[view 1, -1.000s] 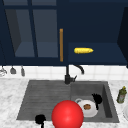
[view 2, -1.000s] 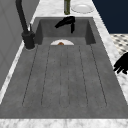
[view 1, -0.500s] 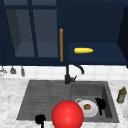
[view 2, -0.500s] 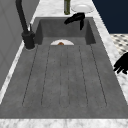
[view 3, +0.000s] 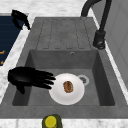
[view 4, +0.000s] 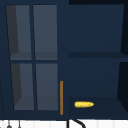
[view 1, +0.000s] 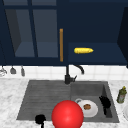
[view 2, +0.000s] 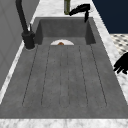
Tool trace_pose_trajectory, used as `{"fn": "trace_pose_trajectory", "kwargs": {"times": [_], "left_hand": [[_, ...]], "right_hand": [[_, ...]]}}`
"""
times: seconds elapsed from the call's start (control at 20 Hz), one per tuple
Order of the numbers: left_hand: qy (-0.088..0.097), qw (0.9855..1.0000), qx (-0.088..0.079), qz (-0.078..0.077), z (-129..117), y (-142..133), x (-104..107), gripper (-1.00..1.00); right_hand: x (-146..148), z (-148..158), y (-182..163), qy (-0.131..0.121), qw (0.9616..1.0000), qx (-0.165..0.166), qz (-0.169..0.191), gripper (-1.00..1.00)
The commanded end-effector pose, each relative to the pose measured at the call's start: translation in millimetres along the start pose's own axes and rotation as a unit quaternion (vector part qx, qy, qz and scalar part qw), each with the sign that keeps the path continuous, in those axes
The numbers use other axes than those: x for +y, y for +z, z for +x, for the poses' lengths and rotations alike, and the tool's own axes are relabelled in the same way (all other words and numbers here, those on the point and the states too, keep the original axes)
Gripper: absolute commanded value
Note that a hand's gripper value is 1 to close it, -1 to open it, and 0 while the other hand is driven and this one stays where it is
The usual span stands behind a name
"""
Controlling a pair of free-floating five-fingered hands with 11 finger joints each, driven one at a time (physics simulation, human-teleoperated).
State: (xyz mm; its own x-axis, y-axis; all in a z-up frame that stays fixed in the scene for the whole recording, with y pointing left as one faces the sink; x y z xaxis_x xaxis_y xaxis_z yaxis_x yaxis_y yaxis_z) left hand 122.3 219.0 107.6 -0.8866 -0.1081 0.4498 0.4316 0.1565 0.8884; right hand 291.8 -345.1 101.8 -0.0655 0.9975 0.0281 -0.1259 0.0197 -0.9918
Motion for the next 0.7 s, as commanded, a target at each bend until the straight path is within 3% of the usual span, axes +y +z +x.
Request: {"fn": "trace_pose_trajectory", "kwargs": {"times": [0.0, 0.65], "left_hand": [[0.000, 1.0000, 0.000, 0.000, 0.0, 0.0, 0.0, 0.00], [0.000, 1.0000, 0.000, 0.000, 0.0, 0.0, 0.0, 0.00]], "right_hand": [[-24.7, -12.6, 21.3, -0.001, 0.9999, 0.011, -0.005, -1.00], [-76.6, -33.4, 131.1, 0.002, 0.9995, 0.016, -0.027, -1.00]]}}
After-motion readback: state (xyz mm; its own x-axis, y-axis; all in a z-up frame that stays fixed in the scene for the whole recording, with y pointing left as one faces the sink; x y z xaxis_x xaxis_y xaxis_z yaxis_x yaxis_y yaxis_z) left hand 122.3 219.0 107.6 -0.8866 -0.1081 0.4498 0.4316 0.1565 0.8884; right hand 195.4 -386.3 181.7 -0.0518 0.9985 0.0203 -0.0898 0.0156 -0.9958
